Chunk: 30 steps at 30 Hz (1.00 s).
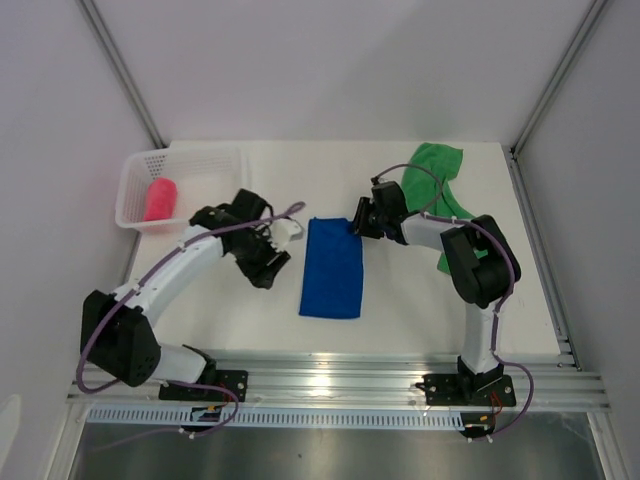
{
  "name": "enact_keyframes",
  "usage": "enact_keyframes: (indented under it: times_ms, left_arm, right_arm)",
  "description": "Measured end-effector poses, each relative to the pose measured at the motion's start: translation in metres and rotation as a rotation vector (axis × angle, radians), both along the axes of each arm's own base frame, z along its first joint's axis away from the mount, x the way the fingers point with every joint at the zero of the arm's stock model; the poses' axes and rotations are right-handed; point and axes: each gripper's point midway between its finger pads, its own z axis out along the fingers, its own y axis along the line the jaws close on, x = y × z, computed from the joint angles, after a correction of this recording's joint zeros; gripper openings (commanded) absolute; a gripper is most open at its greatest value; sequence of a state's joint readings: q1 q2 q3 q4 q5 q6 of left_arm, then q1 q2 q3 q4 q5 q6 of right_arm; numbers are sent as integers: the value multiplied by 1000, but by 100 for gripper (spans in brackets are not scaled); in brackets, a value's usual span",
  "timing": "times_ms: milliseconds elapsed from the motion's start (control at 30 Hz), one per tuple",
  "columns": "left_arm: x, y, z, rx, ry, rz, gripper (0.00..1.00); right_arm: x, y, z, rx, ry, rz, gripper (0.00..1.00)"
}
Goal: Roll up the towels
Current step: Fold the towel, then roll the towel
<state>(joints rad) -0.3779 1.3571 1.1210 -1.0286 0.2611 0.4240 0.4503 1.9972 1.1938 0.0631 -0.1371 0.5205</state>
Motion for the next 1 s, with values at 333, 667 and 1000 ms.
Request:
enact_keyframes:
  times_ms: [333, 667, 1000]
  left_arm:
    - [-45, -110, -26, 4, -194, -753, 70]
    - [-68, -120, -79, 41, -216, -964, 75]
    - [-57, -124, -106, 107, -296, -1008, 70]
  right_arm:
    - [31, -47, 19, -87, -6, 1, 42]
    - [20, -26, 33, -88, -64, 186, 35]
    - [-60, -17, 50, -2, -99, 310, 38]
